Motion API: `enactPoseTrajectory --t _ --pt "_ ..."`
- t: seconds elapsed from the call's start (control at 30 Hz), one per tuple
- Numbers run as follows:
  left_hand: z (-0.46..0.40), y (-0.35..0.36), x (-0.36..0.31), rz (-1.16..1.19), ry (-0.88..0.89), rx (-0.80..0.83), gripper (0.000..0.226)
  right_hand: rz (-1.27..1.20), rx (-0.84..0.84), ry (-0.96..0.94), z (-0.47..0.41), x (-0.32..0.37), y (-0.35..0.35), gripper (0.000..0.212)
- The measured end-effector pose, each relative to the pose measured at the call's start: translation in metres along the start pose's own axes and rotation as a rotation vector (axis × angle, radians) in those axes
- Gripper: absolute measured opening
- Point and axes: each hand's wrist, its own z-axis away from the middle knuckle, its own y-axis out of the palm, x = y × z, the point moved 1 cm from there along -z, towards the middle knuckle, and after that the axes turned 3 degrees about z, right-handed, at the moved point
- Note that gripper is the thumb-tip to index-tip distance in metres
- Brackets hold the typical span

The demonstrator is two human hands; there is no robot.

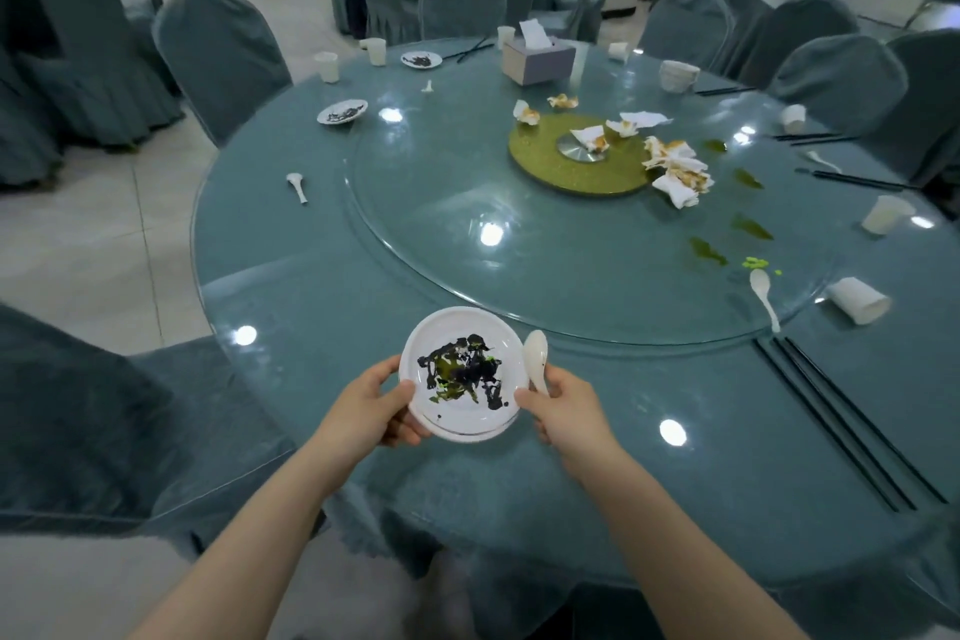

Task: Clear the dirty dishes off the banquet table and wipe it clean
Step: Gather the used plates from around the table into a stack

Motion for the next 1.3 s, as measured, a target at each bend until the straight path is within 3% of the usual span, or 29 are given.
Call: enactPoseTrajectory --t 0.13,0.3,0.43,0.53,0.7,0.77,1.07,1.3 --pt "0.019 -0.029 0.005 0.024 -0.041 -0.055 0.034 0.08 0.087 -0.044 0.0 0.023 0.026 0.027" --pt "0.062 -0.094 0.006 0.074 0.032 -0.274 0.034 0.139 0.266 -0.131 0.008 0.059 0.103 0.033" --pt "0.102 -0.17 0.014 0.091 0.074 -0.452 0.036 0.194 0.397 -0.191 0.024 0.088 0.184 0.024" --pt "0.135 -0.231 0.026 0.098 0.099 -0.587 0.034 0.258 0.464 -0.23 0.036 0.108 0.253 0.003" --pt "0.202 -0.336 0.052 0.135 0.08 -0.771 0.037 0.287 0.622 -0.276 0.079 0.136 0.375 0.02" --pt "0.229 -0.377 0.058 0.153 0.09 -0.828 0.034 0.274 0.668 -0.312 0.098 0.147 0.422 0.015" --pt "0.316 -0.507 0.067 0.201 0.166 -0.949 0.036 0.22 0.736 -0.287 0.158 0.176 0.565 0.019" --pt "0.332 -0.603 0.09 0.289 0.166 -1.018 0.031 0.249 0.771 -0.274 0.155 0.195 0.651 0.014"
